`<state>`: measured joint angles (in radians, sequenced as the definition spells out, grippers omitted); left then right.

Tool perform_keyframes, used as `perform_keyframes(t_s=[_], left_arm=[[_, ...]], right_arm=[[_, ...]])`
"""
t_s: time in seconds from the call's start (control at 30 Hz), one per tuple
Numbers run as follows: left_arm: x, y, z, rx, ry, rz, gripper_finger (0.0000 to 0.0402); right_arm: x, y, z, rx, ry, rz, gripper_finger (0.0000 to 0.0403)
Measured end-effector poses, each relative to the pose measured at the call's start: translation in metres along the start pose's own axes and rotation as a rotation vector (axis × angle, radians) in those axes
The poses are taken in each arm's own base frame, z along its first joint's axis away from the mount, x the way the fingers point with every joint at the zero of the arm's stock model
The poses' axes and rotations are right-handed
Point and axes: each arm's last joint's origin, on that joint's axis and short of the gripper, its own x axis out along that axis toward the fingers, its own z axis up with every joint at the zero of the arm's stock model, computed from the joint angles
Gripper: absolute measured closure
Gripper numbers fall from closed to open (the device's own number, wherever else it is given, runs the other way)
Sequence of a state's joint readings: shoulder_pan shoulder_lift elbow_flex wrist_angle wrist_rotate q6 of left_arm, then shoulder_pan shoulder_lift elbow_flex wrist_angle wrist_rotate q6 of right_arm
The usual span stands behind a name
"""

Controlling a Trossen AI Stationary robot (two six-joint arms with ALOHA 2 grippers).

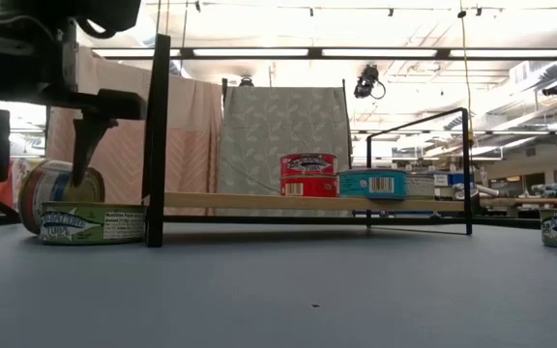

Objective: Stack canned seafood by type on shelf
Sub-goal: Put the blue/pink tuna can on the shelf

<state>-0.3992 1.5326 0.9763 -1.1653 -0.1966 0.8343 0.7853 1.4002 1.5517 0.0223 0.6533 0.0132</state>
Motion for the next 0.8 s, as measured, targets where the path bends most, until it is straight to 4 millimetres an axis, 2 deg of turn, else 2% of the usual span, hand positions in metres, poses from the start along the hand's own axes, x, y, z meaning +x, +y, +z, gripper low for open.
perform_keyframes(t_s=[0.23, 0.37, 0.5, 0.8], left_arm=[[0.0060, -0.0005, 0.0003, 0.015, 0.011, 0.024, 0.0101], [0.0066, 0.0021, 0.0015, 0.018, 0.017, 0.068, 0.0122], [0.0066, 0.0027, 0.0014, 0.017, 0.026, 0.081, 0.0162], [0.0066, 0.0018, 0.0001, 0.019, 0.045, 0.078, 0.0281]], right_arm=[[0.0003, 0.0002, 0.0002, -0.017, -0.005, 0.000, 0.0391], [0.0003, 0.0002, 0.0006, -0.027, -0.008, 0.000, 0.0391], [0.0003, 0.0002, 0.0016, -0.035, -0.017, 0.000, 0.0391], [0.0003, 0.0002, 0.0023, -0.044, -0.023, 0.000, 0.0391]])
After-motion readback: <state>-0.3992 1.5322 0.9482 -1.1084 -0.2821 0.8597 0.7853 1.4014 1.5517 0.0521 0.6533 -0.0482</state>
